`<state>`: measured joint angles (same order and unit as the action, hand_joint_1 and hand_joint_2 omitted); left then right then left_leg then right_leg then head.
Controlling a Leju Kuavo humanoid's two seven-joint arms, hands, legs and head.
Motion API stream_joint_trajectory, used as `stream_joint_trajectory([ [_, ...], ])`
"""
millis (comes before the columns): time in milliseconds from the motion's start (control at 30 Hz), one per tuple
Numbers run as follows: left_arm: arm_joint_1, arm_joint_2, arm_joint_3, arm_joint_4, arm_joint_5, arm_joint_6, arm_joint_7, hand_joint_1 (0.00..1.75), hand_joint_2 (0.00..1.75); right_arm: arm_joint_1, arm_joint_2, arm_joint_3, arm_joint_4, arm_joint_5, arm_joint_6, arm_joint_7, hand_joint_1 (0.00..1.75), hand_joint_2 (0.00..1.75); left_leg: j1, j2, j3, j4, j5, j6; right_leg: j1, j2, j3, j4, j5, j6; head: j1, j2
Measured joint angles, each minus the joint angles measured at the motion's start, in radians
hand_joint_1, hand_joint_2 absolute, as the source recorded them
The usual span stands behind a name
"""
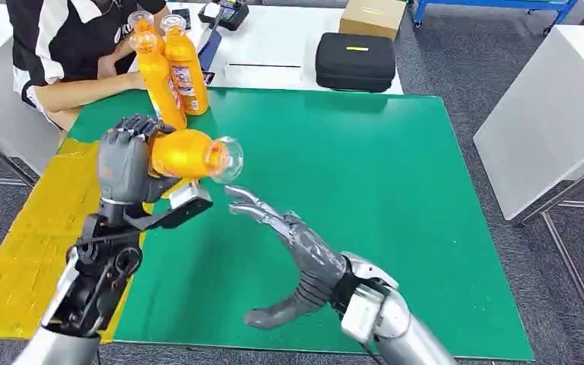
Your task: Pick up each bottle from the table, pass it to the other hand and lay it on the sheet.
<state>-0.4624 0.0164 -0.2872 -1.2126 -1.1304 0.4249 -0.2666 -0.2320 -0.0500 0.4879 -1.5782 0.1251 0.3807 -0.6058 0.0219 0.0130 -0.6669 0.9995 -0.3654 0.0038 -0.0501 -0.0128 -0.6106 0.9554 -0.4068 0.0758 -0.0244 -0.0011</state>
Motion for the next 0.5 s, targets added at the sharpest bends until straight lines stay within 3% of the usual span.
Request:
stream_joint_trajectory([
  [233,-0.225,0.060,0.013,0.267,-0.071,-0.048,0.014,1.75,1.75,0.093,-0.047,-0.053,-0.109,0.005,-0.025,-0.004,0.00,1.75,0.000,0.000,0.000,0.000,0.002,0.001,0.000,0.000,0.000,0.000,0.003,-0.001,0.000,0.000],
  [500,-0.317,0.078,-0.013,0.458,-0.191,-0.051,0.076,1.75,1.75,0.145,-0.054,-0.083,-0.166,0.030,-0.022,-0.003,0.00,1.75,0.000,0.001,-0.001,0.000,0.002,0.001,0.000,0.001,-0.001,0.000,0.002,-0.001,0.000,0.000],
])
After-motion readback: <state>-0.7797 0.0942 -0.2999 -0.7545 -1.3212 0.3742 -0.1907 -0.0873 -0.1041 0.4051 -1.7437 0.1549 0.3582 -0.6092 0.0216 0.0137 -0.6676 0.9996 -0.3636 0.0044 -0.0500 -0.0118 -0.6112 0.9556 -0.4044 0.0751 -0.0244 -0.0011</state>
